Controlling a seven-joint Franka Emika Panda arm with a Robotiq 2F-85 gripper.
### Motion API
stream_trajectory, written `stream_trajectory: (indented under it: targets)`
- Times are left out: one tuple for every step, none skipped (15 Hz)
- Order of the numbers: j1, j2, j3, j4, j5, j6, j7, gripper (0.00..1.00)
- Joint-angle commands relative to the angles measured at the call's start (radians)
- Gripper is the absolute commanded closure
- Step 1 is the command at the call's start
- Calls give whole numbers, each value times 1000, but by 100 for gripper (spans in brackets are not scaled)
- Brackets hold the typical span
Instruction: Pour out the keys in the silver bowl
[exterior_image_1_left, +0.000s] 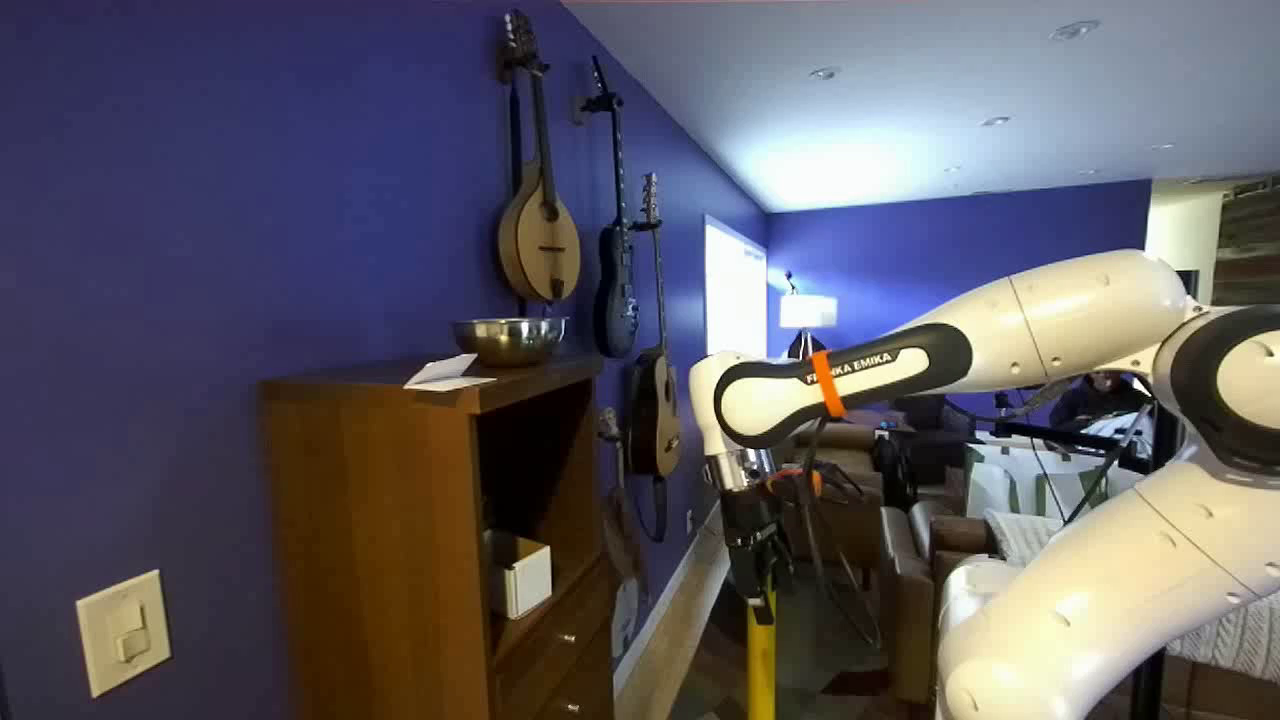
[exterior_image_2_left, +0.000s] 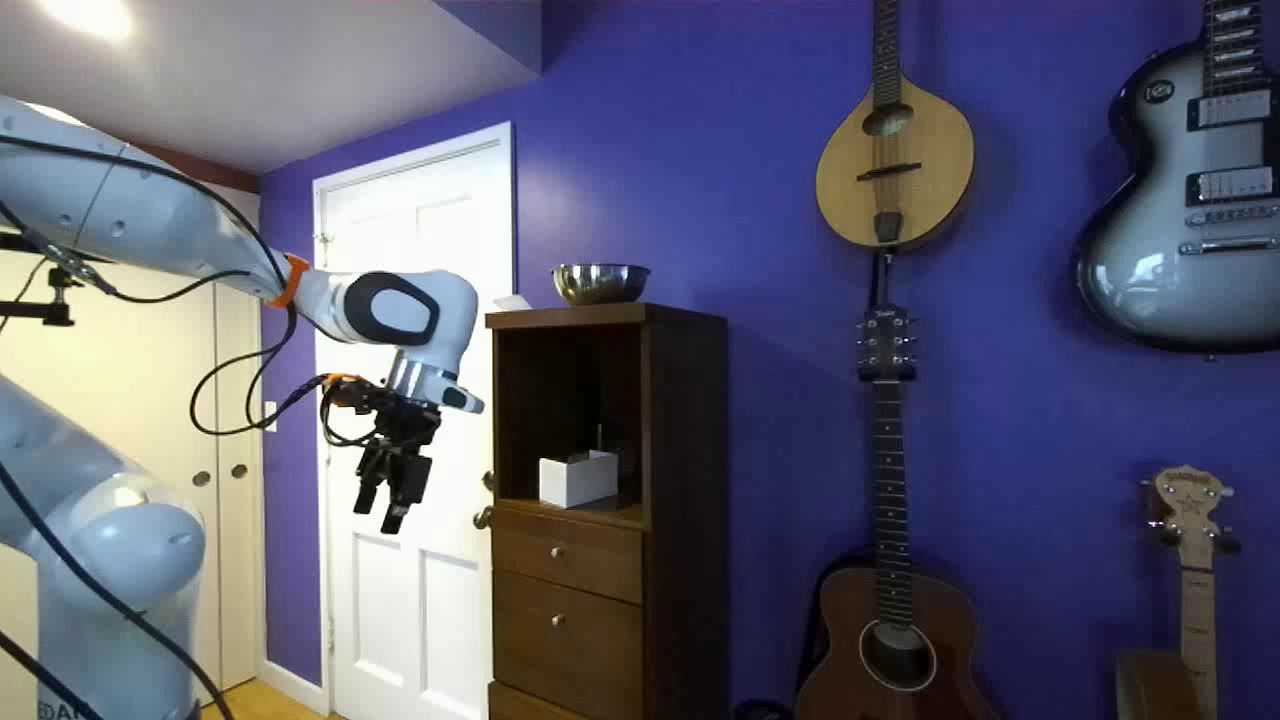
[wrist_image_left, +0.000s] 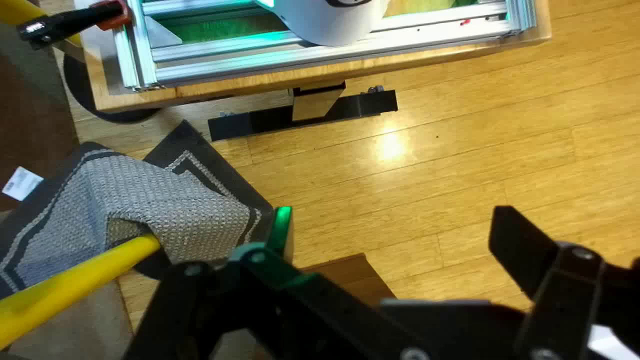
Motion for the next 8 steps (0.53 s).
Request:
stream_trajectory:
  targets:
    - [-2, 1, 1, 2, 1, -3, -1, 0]
    - [-5, 4, 4, 11, 23, 11, 27, 0]
    - [-7, 1, 9, 22, 41, 28, 53, 0]
    - [-11, -9, 17, 40, 61, 41, 88, 0]
    - [-11, -15, 20, 55, 74, 52, 109, 0]
    - [-13, -36, 26, 78, 95, 68, 139, 0]
    - [-16, -43, 31, 100, 107, 78, 163, 0]
    - [-19, -55, 31, 136, 121, 74, 182, 0]
